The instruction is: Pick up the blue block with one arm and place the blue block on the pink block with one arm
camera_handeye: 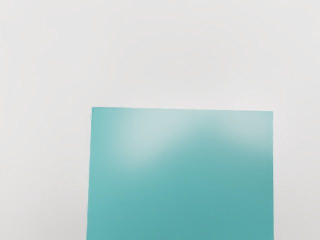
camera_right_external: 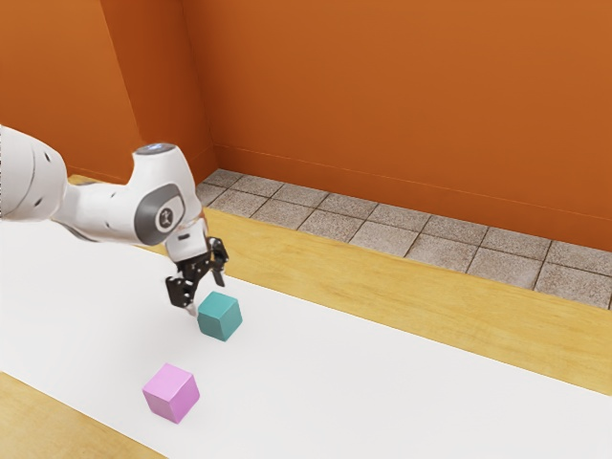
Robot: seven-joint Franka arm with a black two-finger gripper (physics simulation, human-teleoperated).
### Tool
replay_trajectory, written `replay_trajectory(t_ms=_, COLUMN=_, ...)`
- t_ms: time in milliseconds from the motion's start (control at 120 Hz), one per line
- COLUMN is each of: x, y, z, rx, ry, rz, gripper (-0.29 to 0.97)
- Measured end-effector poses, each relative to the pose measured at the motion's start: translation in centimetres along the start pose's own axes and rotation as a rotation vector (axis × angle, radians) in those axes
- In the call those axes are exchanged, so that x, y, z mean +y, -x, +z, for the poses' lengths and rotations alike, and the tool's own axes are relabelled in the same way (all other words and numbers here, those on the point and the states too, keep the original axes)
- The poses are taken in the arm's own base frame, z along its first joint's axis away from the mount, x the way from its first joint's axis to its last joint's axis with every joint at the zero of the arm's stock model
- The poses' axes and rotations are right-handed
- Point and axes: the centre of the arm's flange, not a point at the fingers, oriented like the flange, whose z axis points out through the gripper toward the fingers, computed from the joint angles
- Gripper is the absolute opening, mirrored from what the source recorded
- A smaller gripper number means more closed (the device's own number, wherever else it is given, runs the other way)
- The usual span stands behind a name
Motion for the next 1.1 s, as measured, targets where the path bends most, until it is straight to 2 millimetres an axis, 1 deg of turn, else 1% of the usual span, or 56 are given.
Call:
replay_trajectory(t_ms=167, x=-0.5, y=-0.1, z=1.3, rx=0.014, ry=0.001, rz=0.023, gripper=0.68)
replay_trajectory(t_ms=217, x=-0.5, y=-0.2, z=2.1, rx=0.019, ry=0.012, rz=0.029, gripper=0.68)
replay_trajectory(t_ms=342, x=-0.5, y=-1.2, z=3.8, rx=0.033, ry=0.035, rz=0.059, gripper=0.68)
replay_trajectory(t_ms=425, x=-0.5, y=-1.4, z=4.2, rx=0.036, ry=0.039, rz=0.070, gripper=0.67)
replay_trajectory(t_ms=450, x=-0.5, y=-1.4, z=4.2, rx=0.037, ry=0.039, rz=0.072, gripper=0.64)
replay_trajectory(t_ms=533, x=-0.5, y=-1.4, z=4.3, rx=0.041, ry=0.036, rz=0.076, gripper=0.47)
replay_trajectory(t_ms=583, x=-0.6, y=-1.4, z=4.0, rx=0.042, ry=0.031, rz=0.079, gripper=0.42)
replay_trajectory(t_ms=633, x=-0.6, y=-1.5, z=3.2, rx=0.041, ry=0.017, rz=0.081, gripper=0.37)
replay_trajectory(t_ms=700, x=-0.5, y=-1.9, z=0.6, rx=0.039, ry=-0.021, rz=0.087, gripper=0.33)
replay_trajectory(t_ms=750, x=0.0, y=-2.5, z=-1.6, rx=0.036, ry=-0.048, rz=0.097, gripper=0.33)
replay_trajectory(t_ms=800, x=1.1, y=-2.9, z=-4.3, rx=0.032, ry=-0.073, rz=0.100, gripper=0.33)
replay_trajectory(t_ms=850, x=2.9, y=-3.3, z=-7.0, rx=0.029, ry=-0.096, rz=0.101, gripper=0.34)
replay_trajectory(t_ms=892, x=4.2, y=-3.7, z=-8.7, rx=0.029, ry=-0.104, rz=0.102, gripper=0.34)
replay_trajectory(t_ms=933, x=5.5, y=-4.0, z=-9.6, rx=0.029, ry=-0.099, rz=0.104, gripper=0.35)
replay_trajectory(t_ms=1042, x=9.5, y=-4.4, z=-10.8, rx=0.031, ry=-0.081, rz=0.101, gripper=0.34)
replay_trajectory(t_ms=1100, x=11.2, y=-4.5, z=-11.0, rx=0.037, ry=-0.066, rz=0.095, gripper=0.35)
